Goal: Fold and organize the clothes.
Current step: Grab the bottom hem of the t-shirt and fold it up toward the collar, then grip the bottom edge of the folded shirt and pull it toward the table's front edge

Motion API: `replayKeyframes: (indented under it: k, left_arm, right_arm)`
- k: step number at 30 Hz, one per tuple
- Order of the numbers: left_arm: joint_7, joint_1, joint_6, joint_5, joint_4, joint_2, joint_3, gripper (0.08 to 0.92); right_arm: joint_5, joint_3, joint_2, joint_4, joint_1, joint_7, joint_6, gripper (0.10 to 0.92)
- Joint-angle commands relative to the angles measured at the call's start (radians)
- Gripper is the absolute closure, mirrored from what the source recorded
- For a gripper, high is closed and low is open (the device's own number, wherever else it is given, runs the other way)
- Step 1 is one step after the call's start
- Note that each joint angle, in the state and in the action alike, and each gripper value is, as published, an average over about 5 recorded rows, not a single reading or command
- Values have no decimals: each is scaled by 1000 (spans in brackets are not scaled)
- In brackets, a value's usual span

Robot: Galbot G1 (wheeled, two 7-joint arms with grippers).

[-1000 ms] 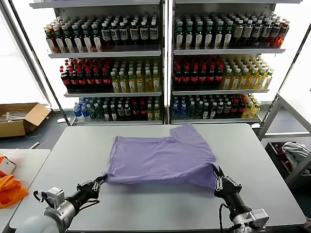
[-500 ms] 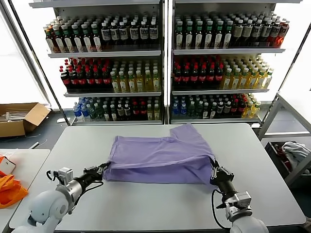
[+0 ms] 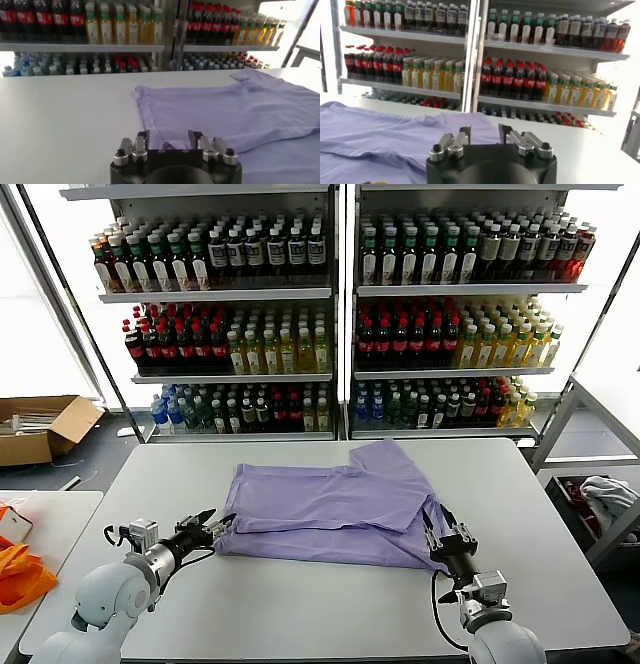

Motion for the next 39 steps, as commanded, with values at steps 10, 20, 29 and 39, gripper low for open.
replayKeyframes:
  k: [10,20,29,39]
  left_arm:
    - [-26,142,-1,84,-64,-116,-14,181]
    - [3,115,-1,90,1,-112,-8,301]
    - [15,126,-2,101,-4,-117,-10,561]
    - [52,200,-1,134,-66,-114,-41,850]
  right_arm:
    - [73,9,54,64,-161,156,-145,211]
    - [100,-36,58,-14,-91,178,-201,458]
    - [152,-34,25,-31,-51,162,-205,718]
    - [246,-29,-55,12,-76,137,-226,908]
